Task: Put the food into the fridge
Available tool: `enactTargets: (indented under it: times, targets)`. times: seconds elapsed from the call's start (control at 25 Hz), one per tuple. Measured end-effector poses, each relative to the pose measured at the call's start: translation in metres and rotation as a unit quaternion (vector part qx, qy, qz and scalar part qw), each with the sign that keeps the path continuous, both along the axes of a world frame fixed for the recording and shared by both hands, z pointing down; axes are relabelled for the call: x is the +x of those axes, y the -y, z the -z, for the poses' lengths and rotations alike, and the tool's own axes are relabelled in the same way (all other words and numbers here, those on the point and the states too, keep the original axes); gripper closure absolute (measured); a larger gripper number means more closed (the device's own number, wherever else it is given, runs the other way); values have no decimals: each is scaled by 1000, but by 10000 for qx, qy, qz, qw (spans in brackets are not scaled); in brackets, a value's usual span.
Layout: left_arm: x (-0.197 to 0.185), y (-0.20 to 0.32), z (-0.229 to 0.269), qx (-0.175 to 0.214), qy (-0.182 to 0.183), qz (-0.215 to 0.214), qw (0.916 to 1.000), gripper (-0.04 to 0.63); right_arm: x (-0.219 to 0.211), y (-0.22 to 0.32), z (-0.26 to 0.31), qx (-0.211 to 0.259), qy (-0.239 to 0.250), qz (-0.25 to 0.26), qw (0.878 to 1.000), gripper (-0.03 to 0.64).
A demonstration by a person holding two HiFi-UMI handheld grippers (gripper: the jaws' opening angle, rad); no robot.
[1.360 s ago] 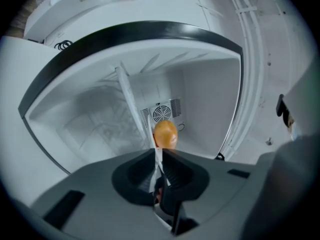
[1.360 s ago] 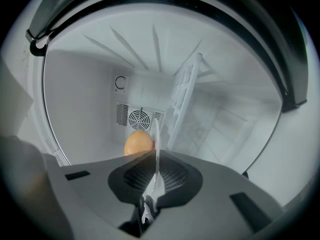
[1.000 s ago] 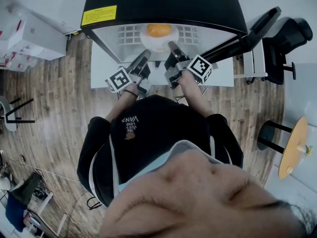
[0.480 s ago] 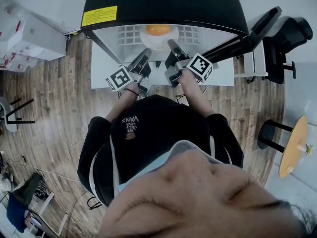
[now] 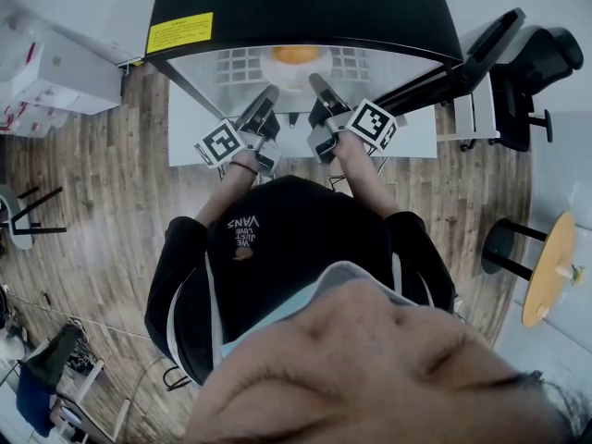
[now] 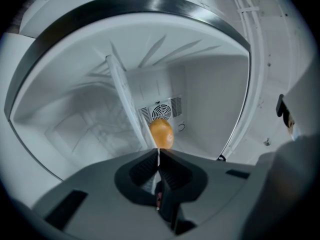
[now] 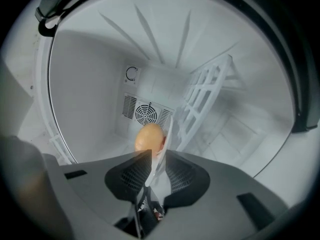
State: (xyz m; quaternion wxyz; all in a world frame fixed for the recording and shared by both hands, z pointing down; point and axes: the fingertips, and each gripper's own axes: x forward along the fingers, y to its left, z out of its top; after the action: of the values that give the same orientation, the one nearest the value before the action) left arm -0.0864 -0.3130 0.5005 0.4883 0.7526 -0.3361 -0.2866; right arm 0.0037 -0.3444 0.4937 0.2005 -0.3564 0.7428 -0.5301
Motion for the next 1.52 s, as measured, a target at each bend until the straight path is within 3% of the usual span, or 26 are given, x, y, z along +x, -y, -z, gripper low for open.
enactTargets:
  times: [0.6, 1.08, 1.4, 1.52]
  targets:
    - [-10, 10, -2, 42, 86, 181, 9998, 569, -15, -10, -4, 216, -281, 569, 9978, 537]
    - [-14, 15, -6, -40, 76, 282, 9996, 570, -11, -23, -5, 523, -871, 777, 9918, 519]
    - [-16, 13, -3, 78, 197, 298, 9993, 569, -2, -29, 0, 1283, -2113, 815, 9655, 520]
    - [-15, 9, -3, 10, 50, 311, 9995, 571, 1, -30, 0, 1476, -2466, 805, 9544, 520]
